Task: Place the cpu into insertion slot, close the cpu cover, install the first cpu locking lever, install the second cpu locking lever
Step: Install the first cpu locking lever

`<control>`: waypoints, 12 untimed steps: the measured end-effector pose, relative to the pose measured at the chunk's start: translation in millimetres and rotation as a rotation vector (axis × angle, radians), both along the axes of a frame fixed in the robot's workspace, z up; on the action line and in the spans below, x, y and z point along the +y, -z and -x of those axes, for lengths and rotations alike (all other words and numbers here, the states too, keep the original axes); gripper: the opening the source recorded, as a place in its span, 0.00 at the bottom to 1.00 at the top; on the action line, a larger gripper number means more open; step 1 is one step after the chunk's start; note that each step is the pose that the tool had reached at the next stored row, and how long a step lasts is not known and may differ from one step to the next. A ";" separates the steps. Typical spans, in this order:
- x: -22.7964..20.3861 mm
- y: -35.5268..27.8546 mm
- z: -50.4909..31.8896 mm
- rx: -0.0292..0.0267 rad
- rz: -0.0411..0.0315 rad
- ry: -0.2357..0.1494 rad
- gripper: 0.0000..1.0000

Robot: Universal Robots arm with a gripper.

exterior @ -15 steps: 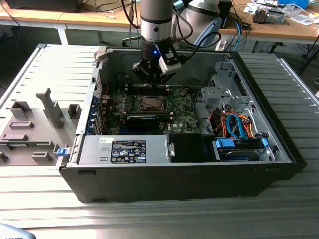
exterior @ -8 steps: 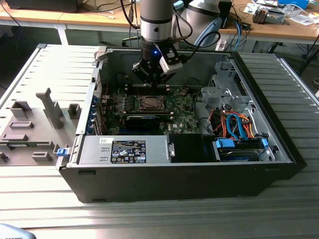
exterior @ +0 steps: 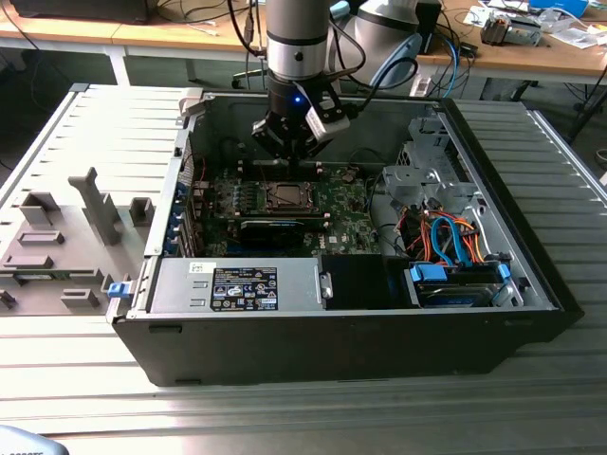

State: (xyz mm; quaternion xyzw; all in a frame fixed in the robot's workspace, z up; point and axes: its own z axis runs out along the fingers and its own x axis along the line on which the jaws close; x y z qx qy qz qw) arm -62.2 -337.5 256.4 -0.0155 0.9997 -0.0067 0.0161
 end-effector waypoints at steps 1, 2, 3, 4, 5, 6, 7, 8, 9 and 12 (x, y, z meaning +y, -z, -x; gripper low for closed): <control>0.0 0.1 0.1 0.0000 -0.0053 0.002 0.11; 0.1 0.3 0.3 0.0000 -0.0121 0.016 0.11; 0.1 0.3 0.3 0.0000 -0.0123 0.026 0.11; 0.1 0.3 0.3 0.0000 -0.0121 0.026 0.11; 0.0 0.3 0.2 -0.0001 -0.0121 0.026 0.11; 0.0 0.3 0.2 -0.0001 -0.0120 0.026 0.11; 0.0 0.3 0.5 -0.0001 -0.0122 0.026 0.11; 0.0 0.3 2.2 -0.0003 -0.0122 0.026 0.11; 0.0 0.3 4.2 -0.0002 -0.0121 0.026 0.11; 0.0 0.3 15.6 -0.0008 -0.0122 0.026 0.11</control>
